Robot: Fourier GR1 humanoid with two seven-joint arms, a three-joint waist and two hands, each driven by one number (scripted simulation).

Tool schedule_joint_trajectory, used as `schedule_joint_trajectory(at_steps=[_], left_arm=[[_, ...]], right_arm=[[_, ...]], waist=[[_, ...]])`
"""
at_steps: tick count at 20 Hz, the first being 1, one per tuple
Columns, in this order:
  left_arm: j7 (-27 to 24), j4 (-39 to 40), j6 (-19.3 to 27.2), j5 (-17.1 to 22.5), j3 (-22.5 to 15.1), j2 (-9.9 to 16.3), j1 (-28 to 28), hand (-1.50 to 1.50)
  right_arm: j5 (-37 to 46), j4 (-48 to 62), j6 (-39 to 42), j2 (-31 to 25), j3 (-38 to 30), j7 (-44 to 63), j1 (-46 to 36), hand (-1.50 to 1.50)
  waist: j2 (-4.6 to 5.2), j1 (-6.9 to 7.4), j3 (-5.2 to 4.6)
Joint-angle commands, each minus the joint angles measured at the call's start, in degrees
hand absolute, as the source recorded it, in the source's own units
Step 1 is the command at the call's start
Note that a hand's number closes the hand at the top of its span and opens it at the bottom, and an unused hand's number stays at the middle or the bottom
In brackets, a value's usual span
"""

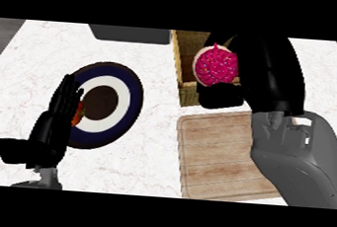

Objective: Pick the cupcake from the cutting board and place it in the basket

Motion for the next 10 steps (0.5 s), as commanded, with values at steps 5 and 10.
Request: schedule_joint_trajectory(at_steps=[5, 10], left_arm=[[1.16, -0.66, 0.36, 0.02, 0.40, -0.30, -0.71, 0.00], [-3.99, 3.82, -1.46, 0.01, 0.60, -0.26, 0.38, 0.00]], right_arm=[[-0.26, 5.86, 5.07, -3.41, -4.88, -10.02, 2.76, 1.50], [4.46, 13.31, -1.85, 0.39, -4.33, -16.74, 6.61, 1.50]], waist=[[0.03, 0.03, -0.01], [0.14, 0.17, -0.01]])
